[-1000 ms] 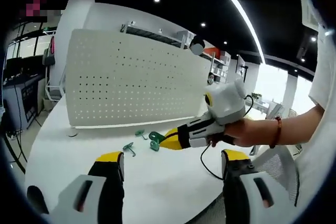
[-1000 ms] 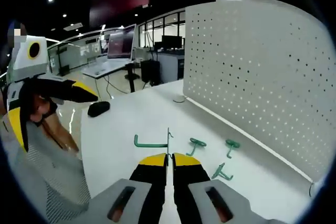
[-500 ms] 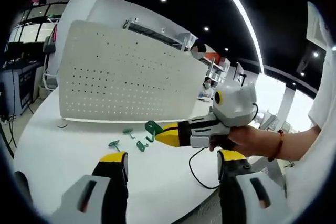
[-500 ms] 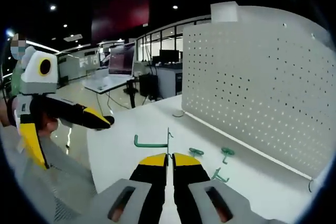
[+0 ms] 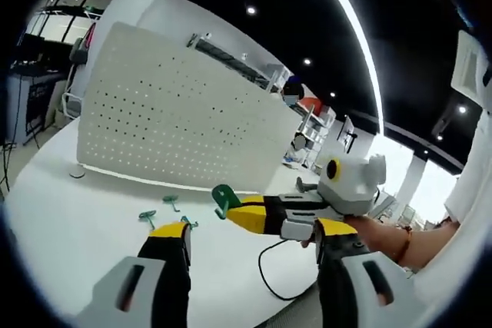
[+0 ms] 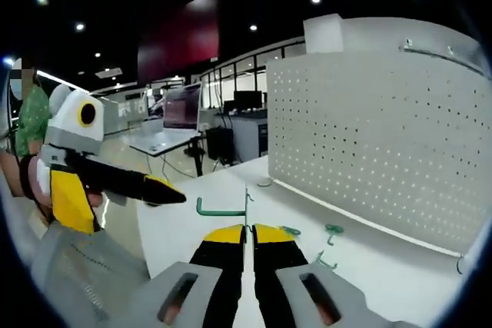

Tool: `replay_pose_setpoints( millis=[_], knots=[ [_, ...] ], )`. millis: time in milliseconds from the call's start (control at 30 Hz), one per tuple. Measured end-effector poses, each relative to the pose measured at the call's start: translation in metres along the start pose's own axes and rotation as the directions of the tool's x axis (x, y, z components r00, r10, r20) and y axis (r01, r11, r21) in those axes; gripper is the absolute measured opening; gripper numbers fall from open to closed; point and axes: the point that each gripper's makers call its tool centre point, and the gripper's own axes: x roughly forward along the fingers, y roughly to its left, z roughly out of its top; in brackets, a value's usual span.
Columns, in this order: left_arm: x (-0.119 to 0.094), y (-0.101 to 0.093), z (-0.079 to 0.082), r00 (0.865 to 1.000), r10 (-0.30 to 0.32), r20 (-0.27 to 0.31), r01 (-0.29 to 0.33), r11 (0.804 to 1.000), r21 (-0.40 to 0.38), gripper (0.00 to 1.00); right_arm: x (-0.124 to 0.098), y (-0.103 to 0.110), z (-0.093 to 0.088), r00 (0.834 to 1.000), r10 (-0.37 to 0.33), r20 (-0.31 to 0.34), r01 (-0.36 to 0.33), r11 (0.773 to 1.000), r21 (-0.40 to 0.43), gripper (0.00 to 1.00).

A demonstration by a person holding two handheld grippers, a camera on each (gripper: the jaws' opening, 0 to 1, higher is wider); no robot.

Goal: Insert the hook assembly into the mounting plate slot until the hook locks in place.

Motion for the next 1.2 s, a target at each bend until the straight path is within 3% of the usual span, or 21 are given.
replay_pose_setpoints(
  millis=[200, 567, 933, 1200],
  knots=[
    [0.003, -0.002, 0.003, 1.0, -0.004, 0.012, 0.004, 1.0, -0.015, 0.62, -0.007, 0.003, 0.013, 0.997, 0.021, 0.068, -0.021, 1.0, 0.002, 0.02],
    [0.001, 0.001, 0.016, 0.999, -0.024, 0.021, 0.025, 0.999, -0.032, 0.49, -0.013, 0.006, 0.023, 0.993, 0.044, 0.114, -0.044, 0.999, 0.002, 0.02],
    [-0.005, 0.016, 0.026, 0.998, -0.046, -0.032, 0.047, 0.998, 0.029, 0.45, -0.011, 0.013, 0.026, 0.991, 0.062, 0.115, -0.061, 0.998, -0.014, 0.02],
    [0.003, 0.009, 0.029, 0.997, -0.074, -0.012, 0.074, 0.997, 0.012, 0.34, -0.011, 0.019, 0.033, 0.988, 0.072, 0.136, -0.07, 0.997, -0.019, 0.02]
  ],
)
